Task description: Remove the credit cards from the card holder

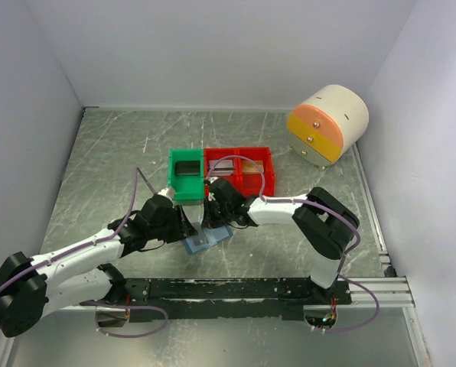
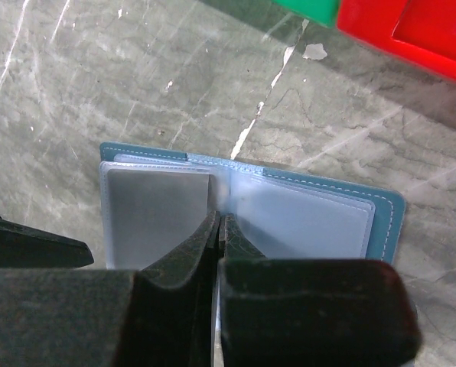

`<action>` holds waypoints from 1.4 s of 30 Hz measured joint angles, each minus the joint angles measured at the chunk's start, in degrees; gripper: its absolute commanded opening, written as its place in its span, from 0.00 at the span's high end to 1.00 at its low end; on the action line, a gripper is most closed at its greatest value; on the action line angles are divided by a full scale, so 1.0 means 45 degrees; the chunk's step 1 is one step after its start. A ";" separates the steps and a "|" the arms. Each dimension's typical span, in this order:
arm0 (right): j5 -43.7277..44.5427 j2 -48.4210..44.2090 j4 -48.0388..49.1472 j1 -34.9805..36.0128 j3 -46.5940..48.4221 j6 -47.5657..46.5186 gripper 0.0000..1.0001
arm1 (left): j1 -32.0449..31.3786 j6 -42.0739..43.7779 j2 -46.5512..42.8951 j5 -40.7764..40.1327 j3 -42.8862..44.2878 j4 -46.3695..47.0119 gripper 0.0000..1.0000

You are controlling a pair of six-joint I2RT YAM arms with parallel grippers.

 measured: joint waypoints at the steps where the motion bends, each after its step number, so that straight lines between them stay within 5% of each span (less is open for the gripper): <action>1: 0.0000 0.0000 0.0000 0.0000 0.0000 -0.0005 1.00 | -0.0015 -0.0078 0.0010 -0.0005 -0.0019 0.0073 0.53; 10: -0.0063 0.0000 0.0000 -0.0019 0.0000 -0.0019 0.99 | -0.0097 -0.0330 0.0058 -0.0248 -0.0029 0.0078 0.59; 31: -0.0311 0.0112 0.0015 -0.0083 0.0029 -0.0073 0.97 | -0.0238 -0.0495 0.0573 -0.0865 -0.0083 -0.0029 0.54; 42: -0.0393 0.0214 0.0005 -0.0083 0.0136 -0.0117 0.97 | -0.0452 -0.0661 -0.1098 -0.1472 0.0175 -0.0287 0.51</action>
